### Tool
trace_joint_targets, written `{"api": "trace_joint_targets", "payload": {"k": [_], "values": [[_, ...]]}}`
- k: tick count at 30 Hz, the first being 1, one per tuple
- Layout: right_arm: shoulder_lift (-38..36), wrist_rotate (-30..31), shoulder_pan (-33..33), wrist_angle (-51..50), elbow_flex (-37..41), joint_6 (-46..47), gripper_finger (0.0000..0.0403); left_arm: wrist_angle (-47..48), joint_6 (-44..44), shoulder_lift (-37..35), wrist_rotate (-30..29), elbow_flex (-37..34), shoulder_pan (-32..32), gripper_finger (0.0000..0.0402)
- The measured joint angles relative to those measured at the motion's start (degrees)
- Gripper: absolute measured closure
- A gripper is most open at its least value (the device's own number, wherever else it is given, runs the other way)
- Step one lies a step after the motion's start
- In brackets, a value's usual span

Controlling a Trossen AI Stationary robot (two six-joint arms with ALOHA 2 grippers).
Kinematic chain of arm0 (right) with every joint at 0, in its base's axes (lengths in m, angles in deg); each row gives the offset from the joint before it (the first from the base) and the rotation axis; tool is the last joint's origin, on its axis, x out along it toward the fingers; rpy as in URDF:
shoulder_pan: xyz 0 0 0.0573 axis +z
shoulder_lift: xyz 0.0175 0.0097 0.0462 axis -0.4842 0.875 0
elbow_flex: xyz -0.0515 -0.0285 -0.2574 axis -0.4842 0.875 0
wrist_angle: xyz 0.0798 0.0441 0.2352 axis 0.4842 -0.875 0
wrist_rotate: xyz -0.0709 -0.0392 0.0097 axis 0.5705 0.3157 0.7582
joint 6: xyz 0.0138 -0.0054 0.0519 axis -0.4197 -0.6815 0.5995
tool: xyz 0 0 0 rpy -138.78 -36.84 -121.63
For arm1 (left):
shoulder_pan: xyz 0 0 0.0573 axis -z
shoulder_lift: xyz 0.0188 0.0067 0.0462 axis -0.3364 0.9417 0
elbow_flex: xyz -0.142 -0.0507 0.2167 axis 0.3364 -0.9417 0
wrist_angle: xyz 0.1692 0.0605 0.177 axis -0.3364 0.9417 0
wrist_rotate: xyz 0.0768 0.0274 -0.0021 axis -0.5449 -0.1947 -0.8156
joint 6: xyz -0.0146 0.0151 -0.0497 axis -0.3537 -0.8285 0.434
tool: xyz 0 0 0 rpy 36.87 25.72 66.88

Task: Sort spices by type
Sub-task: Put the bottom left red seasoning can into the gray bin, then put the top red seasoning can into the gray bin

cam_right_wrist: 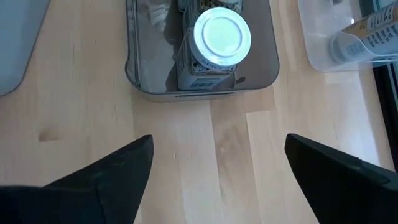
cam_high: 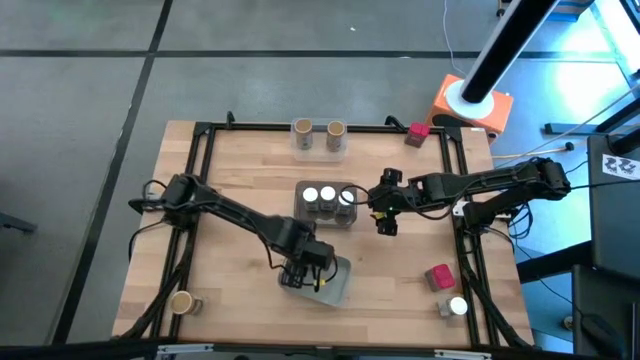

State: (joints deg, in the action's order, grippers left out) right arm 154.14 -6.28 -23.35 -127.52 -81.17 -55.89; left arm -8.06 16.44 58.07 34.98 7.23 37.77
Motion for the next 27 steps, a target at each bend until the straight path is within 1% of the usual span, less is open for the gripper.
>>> {"api": "trace_joint_targets", "payload": {"k": [7,11,13,20,22,24,27], "values": [[0.0,0.0,0.0,0.9,0.0,0.1,0.004,-0.7,-0.1,0.0,-0.2,0.0,-0.3,0.0129],[0.0,0.0,0.0,2.0,0.0,0.1,0.004,2.7,0.8,-1.1,-0.2,1.6,-0.5,0.0112],[0.0,0.0,0.0,3.0,0.0,0.1,0.004,4.3,0.8,-2.3,-0.2,2.4,-0.5,0.0109],[0.0,-0.6,0.0,5.7,0.0,0.7,0.004,4.5,0.8,-9.6,-0.4,2.2,0.4,0.0108],[0.0,-1.4,0.0,5.9,0.0,1.6,0.004,4.3,0.5,-12.1,-1.4,0.6,0.9,0.0108],[0.0,-1.1,0.0,6.3,0.0,3.0,0.004,4.0,0.4,-15.3,-3.7,-2.3,1.4,0.0108],[0.0,1.3,0.0,6.3,0.0,4.7,0.004,1.6,1.0,-21.1,-7.3,-9.3,1.7,0.0108]]}}
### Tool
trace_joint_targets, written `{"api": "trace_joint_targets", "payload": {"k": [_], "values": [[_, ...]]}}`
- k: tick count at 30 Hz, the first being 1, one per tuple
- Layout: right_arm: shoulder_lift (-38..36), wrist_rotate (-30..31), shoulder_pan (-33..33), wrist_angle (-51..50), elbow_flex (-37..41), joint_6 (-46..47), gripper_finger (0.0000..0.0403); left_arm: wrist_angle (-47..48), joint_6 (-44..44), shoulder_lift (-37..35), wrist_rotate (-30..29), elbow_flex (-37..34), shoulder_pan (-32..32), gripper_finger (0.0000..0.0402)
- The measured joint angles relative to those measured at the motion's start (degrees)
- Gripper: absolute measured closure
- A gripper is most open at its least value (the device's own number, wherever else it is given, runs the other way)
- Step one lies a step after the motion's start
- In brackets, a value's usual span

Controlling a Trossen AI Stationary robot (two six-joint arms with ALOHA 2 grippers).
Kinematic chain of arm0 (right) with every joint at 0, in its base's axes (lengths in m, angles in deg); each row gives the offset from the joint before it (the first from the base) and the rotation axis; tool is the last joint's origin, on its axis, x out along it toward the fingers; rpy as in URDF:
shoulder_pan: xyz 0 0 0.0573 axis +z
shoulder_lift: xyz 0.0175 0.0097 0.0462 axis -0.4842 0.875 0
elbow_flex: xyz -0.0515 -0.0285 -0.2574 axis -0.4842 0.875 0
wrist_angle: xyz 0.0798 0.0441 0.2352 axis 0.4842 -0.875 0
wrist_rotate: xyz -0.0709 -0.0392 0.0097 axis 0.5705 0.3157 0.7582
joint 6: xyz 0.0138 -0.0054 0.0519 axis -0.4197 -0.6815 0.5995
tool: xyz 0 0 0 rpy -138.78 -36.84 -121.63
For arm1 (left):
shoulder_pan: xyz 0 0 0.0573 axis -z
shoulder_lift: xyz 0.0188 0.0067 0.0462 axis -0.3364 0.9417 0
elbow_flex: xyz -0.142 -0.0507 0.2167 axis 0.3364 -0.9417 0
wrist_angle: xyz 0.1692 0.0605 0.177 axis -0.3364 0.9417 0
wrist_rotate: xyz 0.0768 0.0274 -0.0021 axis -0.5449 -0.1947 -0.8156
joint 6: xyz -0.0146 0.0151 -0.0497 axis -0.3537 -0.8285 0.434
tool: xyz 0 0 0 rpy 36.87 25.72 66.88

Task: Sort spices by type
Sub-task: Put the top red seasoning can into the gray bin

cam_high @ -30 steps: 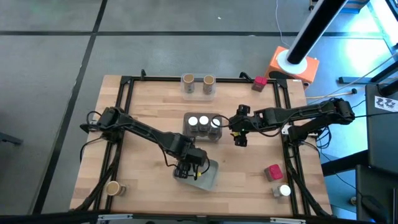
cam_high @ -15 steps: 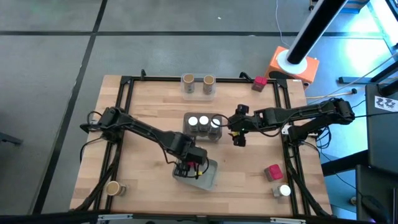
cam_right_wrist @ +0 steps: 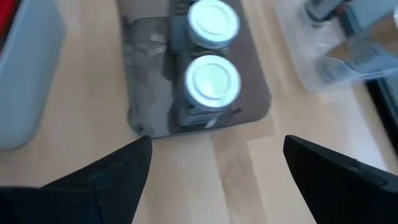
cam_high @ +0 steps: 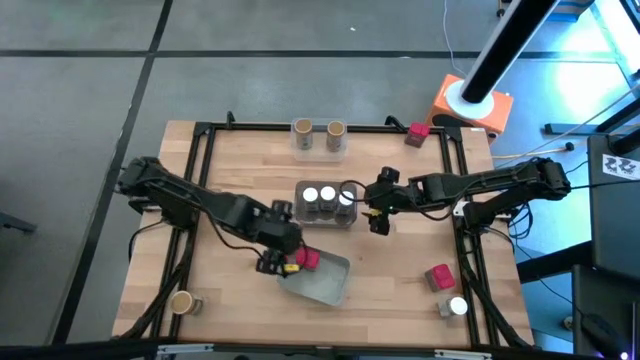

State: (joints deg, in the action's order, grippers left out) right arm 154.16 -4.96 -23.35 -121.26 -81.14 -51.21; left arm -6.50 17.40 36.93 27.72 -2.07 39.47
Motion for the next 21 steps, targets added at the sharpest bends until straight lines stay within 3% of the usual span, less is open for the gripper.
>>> {"api": "trace_joint_targets", "payload": {"k": [9,17,21], "values": [[0.0,6.1,-3.3,-0.8,0.0,3.0,0.004,-16.2,6.2,-20.3,-2.8,-26.6,-1.3,0.0108],[0.0,8.4,-14.9,0.1,0.0,-1.6,0.004,-27.4,11.1,-33.3,-13.3,-44.0,-4.0,0.0108],[0.0,8.4,-21.9,-0.5,0.0,-3.7,0.004,-33.1,12.4,-37.1,-15.1,-50.8,-5.5,0.0108]]}}
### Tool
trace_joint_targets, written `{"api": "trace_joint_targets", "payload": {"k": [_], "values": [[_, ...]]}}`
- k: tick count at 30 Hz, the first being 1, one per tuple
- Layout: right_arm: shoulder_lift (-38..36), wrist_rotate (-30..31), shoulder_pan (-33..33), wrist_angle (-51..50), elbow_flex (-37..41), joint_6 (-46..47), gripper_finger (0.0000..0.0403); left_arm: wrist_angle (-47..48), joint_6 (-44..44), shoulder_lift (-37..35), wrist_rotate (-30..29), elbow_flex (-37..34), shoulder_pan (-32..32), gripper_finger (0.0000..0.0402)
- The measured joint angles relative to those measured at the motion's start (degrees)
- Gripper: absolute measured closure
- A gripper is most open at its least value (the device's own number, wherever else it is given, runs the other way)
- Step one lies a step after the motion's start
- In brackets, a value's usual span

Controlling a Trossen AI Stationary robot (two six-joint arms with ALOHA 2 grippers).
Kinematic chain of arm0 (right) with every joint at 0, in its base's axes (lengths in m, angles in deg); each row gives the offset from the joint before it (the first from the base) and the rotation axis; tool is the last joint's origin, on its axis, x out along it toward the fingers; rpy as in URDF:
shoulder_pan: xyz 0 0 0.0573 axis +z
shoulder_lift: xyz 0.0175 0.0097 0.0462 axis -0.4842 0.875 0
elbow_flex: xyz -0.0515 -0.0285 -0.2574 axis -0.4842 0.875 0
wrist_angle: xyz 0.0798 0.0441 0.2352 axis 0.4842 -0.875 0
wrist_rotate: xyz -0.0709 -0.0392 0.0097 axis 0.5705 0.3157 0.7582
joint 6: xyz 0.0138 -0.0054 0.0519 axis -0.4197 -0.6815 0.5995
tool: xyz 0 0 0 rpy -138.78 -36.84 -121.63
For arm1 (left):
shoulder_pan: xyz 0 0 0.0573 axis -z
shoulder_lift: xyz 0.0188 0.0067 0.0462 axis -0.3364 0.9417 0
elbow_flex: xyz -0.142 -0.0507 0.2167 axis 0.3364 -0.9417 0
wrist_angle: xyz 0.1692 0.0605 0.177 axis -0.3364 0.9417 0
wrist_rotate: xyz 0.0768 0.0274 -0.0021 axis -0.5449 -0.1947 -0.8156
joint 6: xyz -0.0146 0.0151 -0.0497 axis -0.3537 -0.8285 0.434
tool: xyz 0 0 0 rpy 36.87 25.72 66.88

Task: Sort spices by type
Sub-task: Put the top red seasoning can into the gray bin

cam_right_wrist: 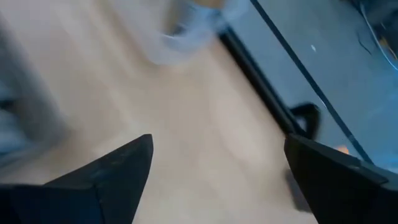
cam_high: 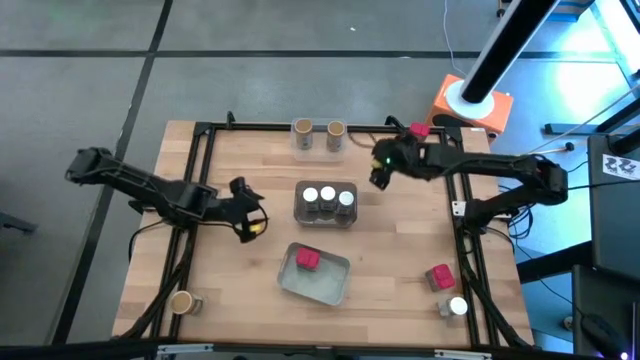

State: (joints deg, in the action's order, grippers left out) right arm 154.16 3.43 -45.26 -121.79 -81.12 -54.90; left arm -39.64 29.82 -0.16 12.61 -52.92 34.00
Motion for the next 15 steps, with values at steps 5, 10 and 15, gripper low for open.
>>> {"api": "trace_joint_targets", "payload": {"k": [5,10,15], "values": [[0.0,-1.1,-8.4,-1.5,-0.2,-0.9,0.004,-8.3,-1.8,-1.1,-0.5,-5.8,-2.8,0.0108],[0.0,-2.1,-14.5,-7.2,-3.7,-4.5,0.004,-15.8,-3.9,-1.1,-0.5,-8.9,-5.0,0.0108],[-0.1,-3.1,-21.0,-10.3,-6.7,-10.3,0.004,-19.9,-6.6,-1.1,-0.6,-9.4,-7.0,0.0108]]}}
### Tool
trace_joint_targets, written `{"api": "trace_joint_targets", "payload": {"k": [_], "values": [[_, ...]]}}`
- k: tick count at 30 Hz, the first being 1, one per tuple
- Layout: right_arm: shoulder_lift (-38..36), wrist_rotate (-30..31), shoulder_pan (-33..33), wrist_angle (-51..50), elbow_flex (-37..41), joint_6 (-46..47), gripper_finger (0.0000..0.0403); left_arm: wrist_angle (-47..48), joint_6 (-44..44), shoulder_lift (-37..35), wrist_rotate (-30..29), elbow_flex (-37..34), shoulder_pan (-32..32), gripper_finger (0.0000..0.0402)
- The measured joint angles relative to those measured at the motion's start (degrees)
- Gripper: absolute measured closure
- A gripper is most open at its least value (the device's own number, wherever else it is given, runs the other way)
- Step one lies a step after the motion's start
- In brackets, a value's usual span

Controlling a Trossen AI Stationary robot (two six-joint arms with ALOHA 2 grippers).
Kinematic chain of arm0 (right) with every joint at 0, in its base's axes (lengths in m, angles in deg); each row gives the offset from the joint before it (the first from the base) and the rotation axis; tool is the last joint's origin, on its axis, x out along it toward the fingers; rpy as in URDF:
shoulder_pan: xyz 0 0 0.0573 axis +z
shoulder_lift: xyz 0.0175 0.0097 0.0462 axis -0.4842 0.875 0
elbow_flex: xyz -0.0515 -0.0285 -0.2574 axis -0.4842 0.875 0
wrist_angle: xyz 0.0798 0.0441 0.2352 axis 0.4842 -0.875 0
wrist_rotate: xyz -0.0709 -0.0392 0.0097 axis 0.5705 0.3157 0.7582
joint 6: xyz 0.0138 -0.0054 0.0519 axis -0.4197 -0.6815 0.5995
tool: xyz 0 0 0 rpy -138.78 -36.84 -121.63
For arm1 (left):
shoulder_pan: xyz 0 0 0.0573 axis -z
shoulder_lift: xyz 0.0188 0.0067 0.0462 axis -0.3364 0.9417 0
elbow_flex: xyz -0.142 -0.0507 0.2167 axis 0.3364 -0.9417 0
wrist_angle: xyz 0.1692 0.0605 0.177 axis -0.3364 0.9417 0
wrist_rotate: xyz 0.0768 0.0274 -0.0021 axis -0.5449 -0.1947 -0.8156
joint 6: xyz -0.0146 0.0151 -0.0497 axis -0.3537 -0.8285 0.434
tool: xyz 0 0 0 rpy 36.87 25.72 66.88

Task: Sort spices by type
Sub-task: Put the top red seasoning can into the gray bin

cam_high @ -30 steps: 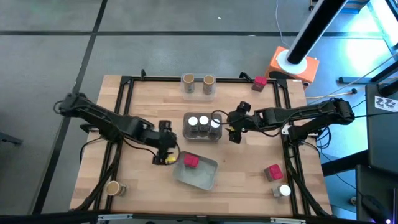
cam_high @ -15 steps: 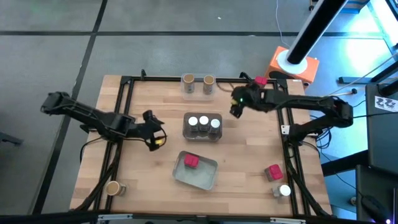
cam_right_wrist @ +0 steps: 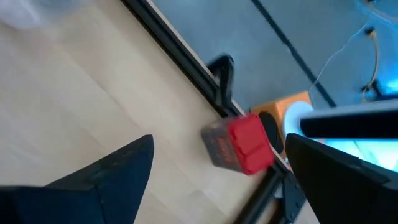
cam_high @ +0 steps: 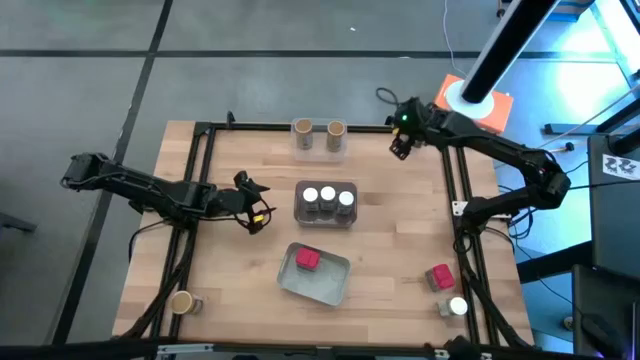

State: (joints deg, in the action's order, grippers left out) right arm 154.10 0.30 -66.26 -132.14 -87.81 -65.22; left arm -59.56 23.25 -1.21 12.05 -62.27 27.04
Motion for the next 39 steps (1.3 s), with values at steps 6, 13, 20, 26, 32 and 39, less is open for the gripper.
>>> {"api": "trace_joint_targets", "payload": {"k": [6,13,20,26,32,39], "values": [[2.1,-4.6,-9.1,0.0,0.0,-4.6,0.004,-1.5,-0.1,0.0,0.0,0.0,-1.4,0.0108],[7.4,-8.6,-15.8,2.0,0.0,-7.3,0.004,-1.2,1.1,0.0,0.0,0.0,-1.9,0.0108],[14.3,-7.1,-20.0,0.4,-4.8,-10.3,0.004,-1.9,-0.2,0.0,0.0,0.0,-1.9,0.0108],[18.0,-8.7,-21.0,-4.7,-8.2,-14.0,0.004,-0.8,0.3,0.0,0.1,0.0,-1.9,0.0108],[19.9,-8.4,-20.9,-5.1,-8.2,-16.2,0.004,-1.5,-0.7,0.0,0.1,0.0,-1.9,0.0108],[23.3,-5.7,-20.9,-3.7,-8.2,-16.5,0.004,-1.3,-0.2,0.0,0.1,0.0,-1.9,0.0108]]}}
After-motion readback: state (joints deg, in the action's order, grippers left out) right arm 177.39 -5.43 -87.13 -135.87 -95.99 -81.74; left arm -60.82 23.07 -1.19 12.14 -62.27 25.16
